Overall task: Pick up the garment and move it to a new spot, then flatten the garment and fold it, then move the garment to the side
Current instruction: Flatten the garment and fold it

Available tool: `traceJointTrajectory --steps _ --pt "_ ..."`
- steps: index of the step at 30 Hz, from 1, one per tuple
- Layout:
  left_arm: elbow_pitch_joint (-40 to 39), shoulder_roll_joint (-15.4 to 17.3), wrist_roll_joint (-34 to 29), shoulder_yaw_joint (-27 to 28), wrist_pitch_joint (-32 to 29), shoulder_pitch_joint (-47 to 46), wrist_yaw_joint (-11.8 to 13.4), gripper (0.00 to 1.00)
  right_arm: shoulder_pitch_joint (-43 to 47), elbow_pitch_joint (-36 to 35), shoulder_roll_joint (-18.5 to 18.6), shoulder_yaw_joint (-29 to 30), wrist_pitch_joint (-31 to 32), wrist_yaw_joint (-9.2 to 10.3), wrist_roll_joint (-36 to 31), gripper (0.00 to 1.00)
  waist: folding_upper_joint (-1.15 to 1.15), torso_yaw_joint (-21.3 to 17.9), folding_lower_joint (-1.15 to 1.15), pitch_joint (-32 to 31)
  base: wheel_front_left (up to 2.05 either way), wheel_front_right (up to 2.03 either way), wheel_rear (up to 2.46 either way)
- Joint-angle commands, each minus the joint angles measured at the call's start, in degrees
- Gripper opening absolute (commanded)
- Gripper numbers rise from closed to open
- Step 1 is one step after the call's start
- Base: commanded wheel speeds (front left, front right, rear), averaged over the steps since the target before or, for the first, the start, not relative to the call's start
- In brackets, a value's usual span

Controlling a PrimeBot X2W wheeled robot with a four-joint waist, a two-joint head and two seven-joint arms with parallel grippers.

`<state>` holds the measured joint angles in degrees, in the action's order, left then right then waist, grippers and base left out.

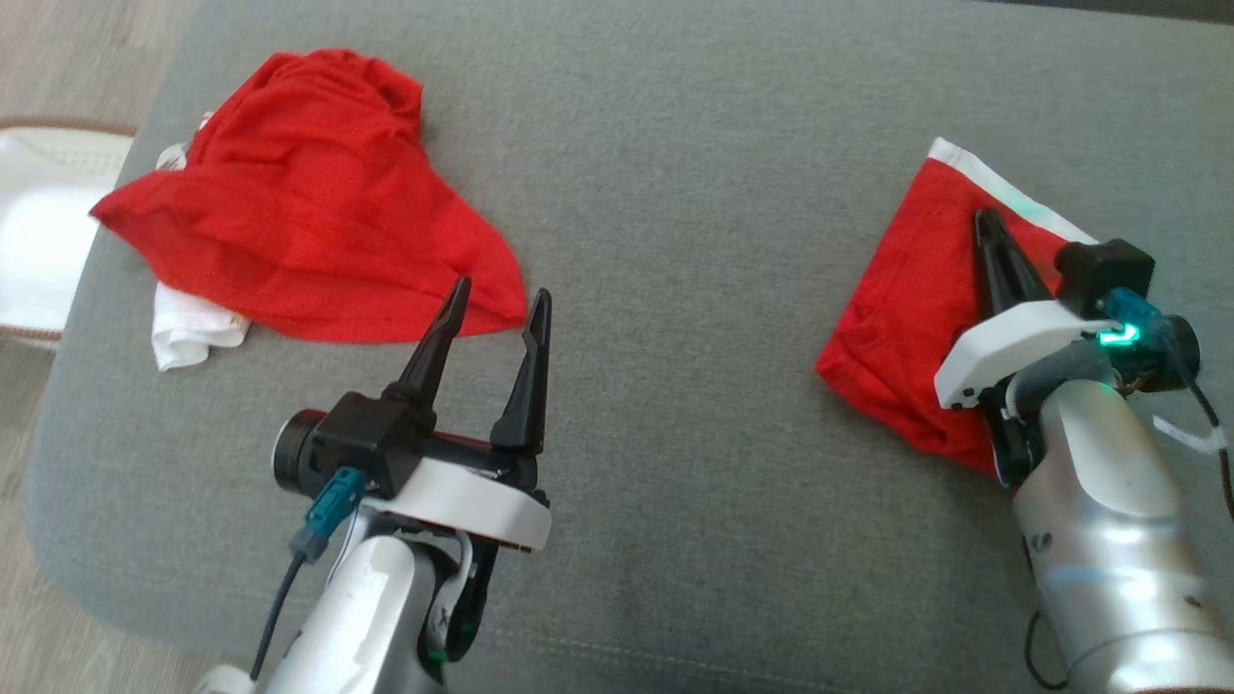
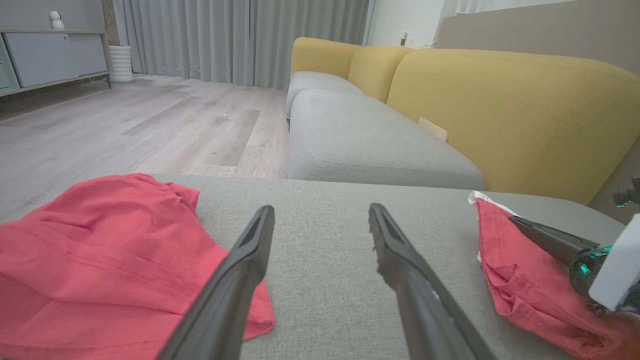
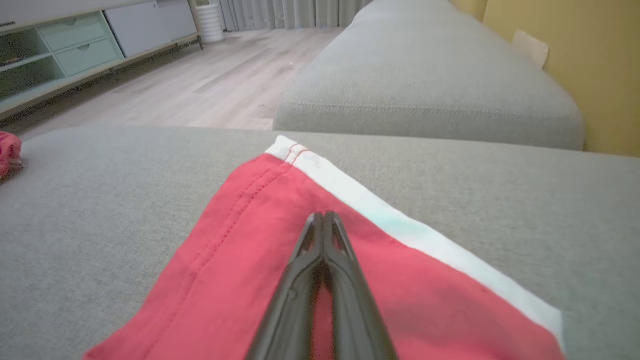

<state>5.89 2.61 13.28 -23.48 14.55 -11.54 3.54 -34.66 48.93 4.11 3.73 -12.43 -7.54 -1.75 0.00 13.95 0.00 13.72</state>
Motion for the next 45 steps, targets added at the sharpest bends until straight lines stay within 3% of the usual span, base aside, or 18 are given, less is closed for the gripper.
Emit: traceJointTrajectory --steps 1,10,16,23,31,32,33,45 --pt "-2.1 0.3 0.4 1.4 0.4 -2.3 0.3 1.0 -2.4 -0.2 -0.5 -0.9 0.2 0.05 -0.8 0.0 0.0 0.7 0.0 0.8 0.0 0.0 0.0" --pt "-1.5 0.3 0.5 1.1 0.4 -2.8 0.5 1.0 -5.7 11.1 -0.9 -1.6 1.0 0.05 -3.0 0.0 0.0 -0.4 0.0 0.8 0.0 0.0 0.0" --pt "-1.1 0.3 0.2 1.9 0.4 -2.5 0.4 1.0 -7.1 11.8 -1.2 -3.0 -1.8 0.05 -0.9 0.0 0.0 -3.3 0.0 -1.1 0.0 0.0 0.0" --pt "-1.3 0.3 -0.3 3.4 0.4 -1.3 0.3 1.0 -3.1 1.5 -1.2 -8.2 -2.5 0.05 7.4 0.0 0.0 -7.6 0.0 -4.8 0.0 0.0 0.0" --pt "-1.5 0.3 -0.5 4.5 0.4 0.7 0.3 1.0 8.8 -14.2 -1.2 -5.6 -2.6 0.05 9.5 0.0 0.0 -11.5 0.0 -8.5 0.0 0.0 0.0" --pt "-1.6 0.3 -0.5 4.5 0.4 1.1 0.3 1.0 10.5 -15.8 -1.2 -5.3 -2.6 0.05 9.5 0.55 0.0 -11.9 0.0 -8.9 0.0 0.0 0.0" --pt "-1.6 0.3 -0.5 4.6 0.4 1.5 0.4 1.0 12.3 -17.2 -1.2 -5.1 -2.6 0.05 9.6 1.0 0.0 -12.3 0.0 -9.3 0.0 0.0 0.0" --pt "-0.9 0.3 -2.4 6.3 0.4 5.7 -0.2 1.0 25.0 -27.2 -1.2 -3.7 -2.6 0.05 12.0 1.0 0.0 -14.7 0.0 -12.4 0.0 0.0 0.0"
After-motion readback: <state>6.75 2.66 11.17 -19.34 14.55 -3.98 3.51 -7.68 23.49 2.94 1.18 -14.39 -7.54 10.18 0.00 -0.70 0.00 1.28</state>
